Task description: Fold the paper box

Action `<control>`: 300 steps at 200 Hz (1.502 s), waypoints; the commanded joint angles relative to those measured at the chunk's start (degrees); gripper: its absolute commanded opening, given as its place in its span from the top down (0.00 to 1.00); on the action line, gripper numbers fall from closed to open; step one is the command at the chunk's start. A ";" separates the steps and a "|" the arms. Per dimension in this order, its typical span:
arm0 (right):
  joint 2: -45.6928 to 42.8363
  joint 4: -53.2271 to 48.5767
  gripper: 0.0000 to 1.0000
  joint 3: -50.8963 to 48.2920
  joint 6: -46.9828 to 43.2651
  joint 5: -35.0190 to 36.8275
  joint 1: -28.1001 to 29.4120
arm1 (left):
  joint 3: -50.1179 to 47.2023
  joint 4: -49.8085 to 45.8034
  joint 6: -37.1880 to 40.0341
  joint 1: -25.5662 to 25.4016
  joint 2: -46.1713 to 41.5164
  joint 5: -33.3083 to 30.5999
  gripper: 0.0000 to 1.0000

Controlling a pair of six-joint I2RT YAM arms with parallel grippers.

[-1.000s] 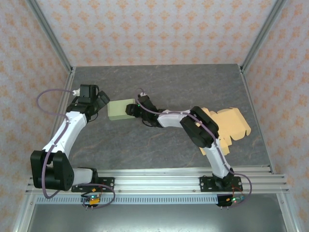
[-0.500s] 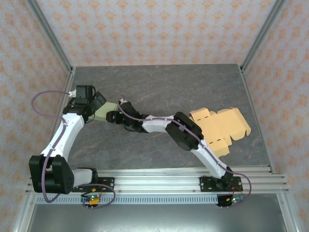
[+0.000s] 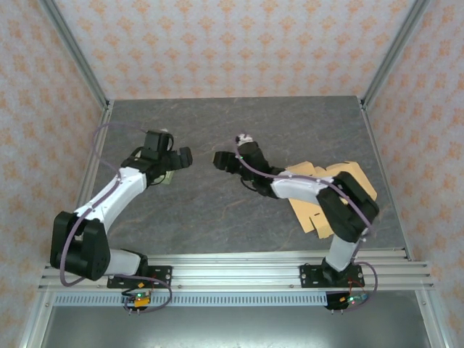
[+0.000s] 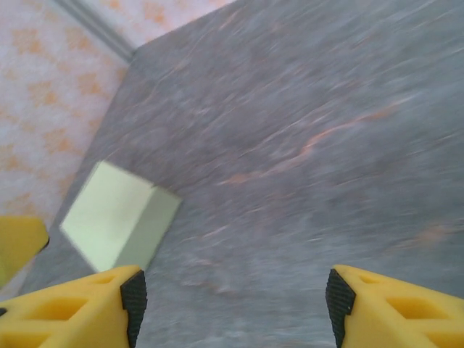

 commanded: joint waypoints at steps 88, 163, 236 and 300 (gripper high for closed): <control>-9.11 -4.20 0.29 1.23 -8.84 5.08 -1.51 | 17.94 -10.01 13.60 -0.44 25.24 -30.59 0.00; -11.21 -7.10 0.28 1.32 -10.57 7.42 -1.53 | 17.71 -6.70 14.59 -0.80 24.64 -21.92 0.00; -9.47 -7.58 0.28 2.54 -8.95 4.81 -1.53 | 13.66 -5.43 16.36 -0.76 23.61 -24.19 0.00; -8.90 -7.74 0.27 3.01 -8.06 4.69 -1.50 | 15.62 -6.69 18.37 -0.24 26.89 -21.64 0.00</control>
